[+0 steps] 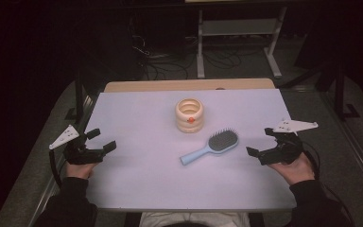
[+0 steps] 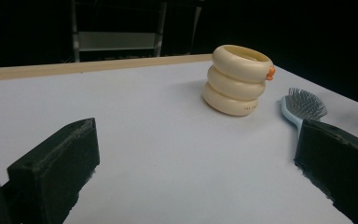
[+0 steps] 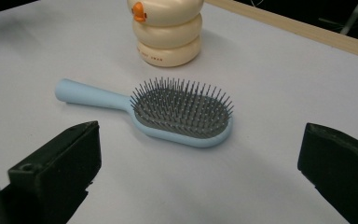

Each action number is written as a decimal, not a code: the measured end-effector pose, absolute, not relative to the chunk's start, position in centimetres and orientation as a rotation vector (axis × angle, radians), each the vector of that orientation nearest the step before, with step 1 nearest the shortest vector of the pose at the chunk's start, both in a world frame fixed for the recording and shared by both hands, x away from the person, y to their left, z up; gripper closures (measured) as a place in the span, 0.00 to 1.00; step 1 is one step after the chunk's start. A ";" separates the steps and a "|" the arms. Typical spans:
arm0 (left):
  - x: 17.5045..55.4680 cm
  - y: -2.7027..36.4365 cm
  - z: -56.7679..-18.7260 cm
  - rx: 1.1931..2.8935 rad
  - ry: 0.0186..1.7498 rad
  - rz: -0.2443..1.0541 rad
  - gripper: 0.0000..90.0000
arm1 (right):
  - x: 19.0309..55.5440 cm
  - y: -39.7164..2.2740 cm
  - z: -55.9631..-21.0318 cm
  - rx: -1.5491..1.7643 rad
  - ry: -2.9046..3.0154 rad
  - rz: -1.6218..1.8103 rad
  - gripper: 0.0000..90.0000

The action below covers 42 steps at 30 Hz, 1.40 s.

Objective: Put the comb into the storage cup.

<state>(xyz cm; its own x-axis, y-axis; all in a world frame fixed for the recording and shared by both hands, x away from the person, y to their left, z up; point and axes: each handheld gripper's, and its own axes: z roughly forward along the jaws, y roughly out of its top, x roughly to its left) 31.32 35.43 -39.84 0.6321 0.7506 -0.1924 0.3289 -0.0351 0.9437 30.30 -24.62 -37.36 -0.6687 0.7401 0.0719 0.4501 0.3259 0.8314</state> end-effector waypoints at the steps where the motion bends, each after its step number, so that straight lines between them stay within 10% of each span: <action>1: 31.3 35.4 -39.8 1.630 0.908 0.428 0.00 | 30.4 -24.5 -37.1 1.056 2.277 1.272 0.00; 42: 31.2 35.4 -39.9 1.626 0.911 0.424 0.00 | 34.0 -18.6 -33.5 0.877 2.463 1.214 0.00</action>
<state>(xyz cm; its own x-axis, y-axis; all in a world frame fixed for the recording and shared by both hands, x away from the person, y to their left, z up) 31.24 35.42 -39.93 0.6317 0.7496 -0.1978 0.3316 -0.0306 0.9429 33.99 -18.60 -33.53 -0.7845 0.6192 0.0332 0.4036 0.4692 0.7855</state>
